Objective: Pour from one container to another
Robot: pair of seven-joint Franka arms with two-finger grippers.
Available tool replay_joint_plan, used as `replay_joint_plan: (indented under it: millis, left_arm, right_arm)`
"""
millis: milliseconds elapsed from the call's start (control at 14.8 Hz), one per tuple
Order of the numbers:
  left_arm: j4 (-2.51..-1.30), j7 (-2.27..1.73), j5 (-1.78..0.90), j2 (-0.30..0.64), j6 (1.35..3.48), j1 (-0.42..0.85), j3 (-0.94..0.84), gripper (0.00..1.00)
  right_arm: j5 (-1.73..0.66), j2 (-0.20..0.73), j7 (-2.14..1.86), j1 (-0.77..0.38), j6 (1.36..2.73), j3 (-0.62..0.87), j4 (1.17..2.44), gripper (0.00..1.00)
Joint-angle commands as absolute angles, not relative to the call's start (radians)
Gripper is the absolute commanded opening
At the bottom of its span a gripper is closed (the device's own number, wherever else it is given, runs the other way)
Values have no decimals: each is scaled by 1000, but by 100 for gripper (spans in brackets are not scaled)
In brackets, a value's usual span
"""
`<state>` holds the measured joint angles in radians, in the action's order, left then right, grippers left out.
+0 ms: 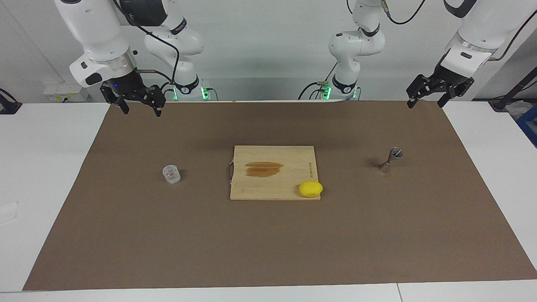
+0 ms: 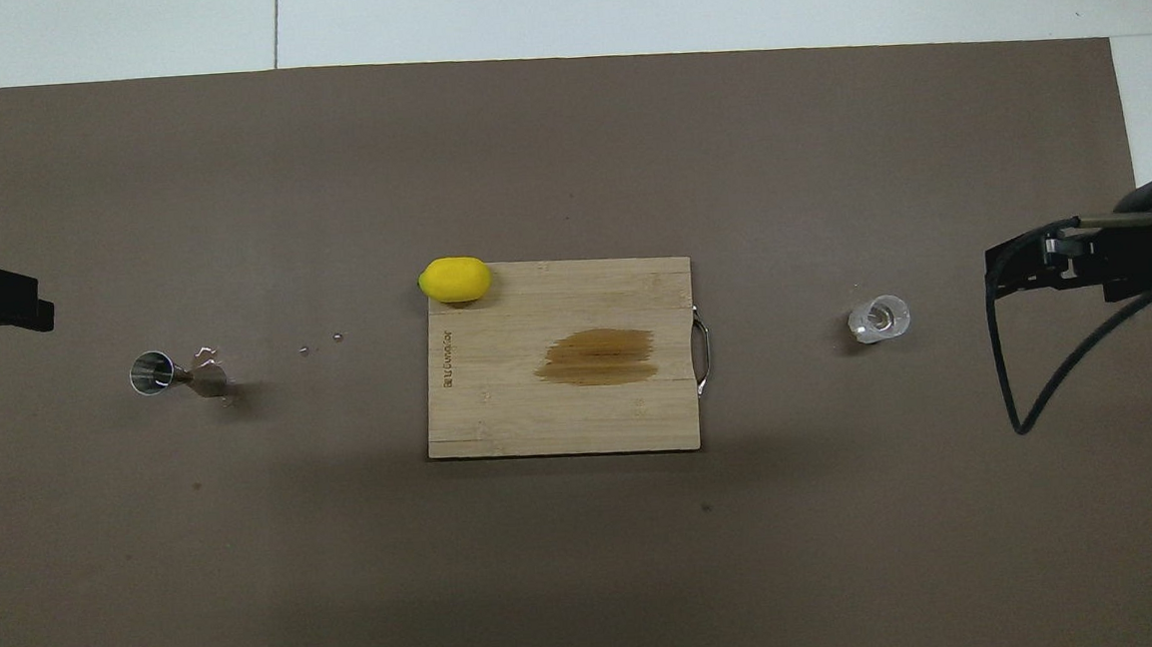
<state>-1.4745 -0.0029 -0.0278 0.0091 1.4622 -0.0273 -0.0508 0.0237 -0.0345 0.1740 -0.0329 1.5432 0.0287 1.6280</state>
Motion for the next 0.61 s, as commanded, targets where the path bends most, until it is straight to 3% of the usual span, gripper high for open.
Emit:
replay_joint_plan:
  millis: [0, 337, 539]
  left_arm:
    - [-1499, -3, -9, -14, 1474, -15, -41, 100]
    - [-1502, -5, -9, -17, 1499, -18, -43, 100]
    - [-1589, -6, -9, -55, 1592, -25, -43, 100]
  right_arm:
    - [8, -44, 153, -21, 1540, 32, 1640, 100]
    - [8, -44, 152, -21, 1540, 32, 1640, 100]
    - [8, -44, 153, -21, 1540, 32, 1640, 100]
